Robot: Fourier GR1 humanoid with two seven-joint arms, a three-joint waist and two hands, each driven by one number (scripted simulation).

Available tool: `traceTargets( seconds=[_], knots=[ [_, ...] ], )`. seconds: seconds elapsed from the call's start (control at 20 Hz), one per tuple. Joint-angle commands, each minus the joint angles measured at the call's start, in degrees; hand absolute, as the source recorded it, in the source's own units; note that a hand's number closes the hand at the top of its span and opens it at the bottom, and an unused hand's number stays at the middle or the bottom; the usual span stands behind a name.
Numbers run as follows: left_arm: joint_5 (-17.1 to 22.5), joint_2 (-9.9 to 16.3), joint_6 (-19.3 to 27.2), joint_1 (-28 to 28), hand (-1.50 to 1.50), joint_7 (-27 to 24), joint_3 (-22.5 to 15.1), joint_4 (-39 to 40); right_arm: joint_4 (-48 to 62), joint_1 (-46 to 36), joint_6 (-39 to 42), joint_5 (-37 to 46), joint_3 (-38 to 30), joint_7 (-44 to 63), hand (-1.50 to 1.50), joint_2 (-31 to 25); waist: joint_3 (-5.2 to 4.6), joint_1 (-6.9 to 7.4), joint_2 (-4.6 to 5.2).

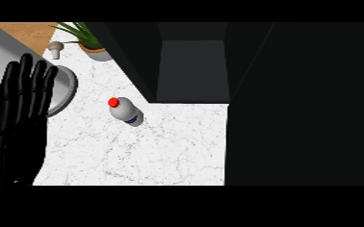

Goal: Pick up the bottled water, place it into the cabinet and close the cabinet

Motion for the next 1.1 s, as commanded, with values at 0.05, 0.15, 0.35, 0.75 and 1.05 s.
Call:
traceTargets(
  seconds=[0.05,0.15,0.35,0.75,1.05],
  knots=[
    [-9.2,-2.9,8.4,-2.1,-1.5,3.6,-0.4,0.2,0.3,3.8,2.8,-2.6,1.6,-2.4,-1.5,0.9,-1.85,-1.29,-2.67],
    [-15.4,-4.1,17.4,-1.3,-1.5,3.4,-2.2,1.0,-2.9,5.1,3.3,-1.9,2.7,-0.8,-1.5,0.3,-1.86,-1.65,-2.78],
    [-10.4,-4.2,34.8,-1.3,-1.5,9.2,-0.7,2.3,-5.6,7.7,8.3,-7.7,9.8,3.4,-1.5,1.1,-1.96,-1.78,-2.86],
    [-33.6,-4.3,53.3,0.1,-1.5,26.5,-21.4,-5.5,-19.0,12.7,4.3,-4.1,17.3,12.8,-1.5,2.8,-1.85,-1.14,-3.09],
    [-51.7,-4.3,55.5,-3.8,-1.5,43.1,-28.5,-6.6,-23.3,16.1,3.7,-1.3,22.0,15.4,-1.5,3.1,-1.84,-1.09,-2.91]
  ],
)
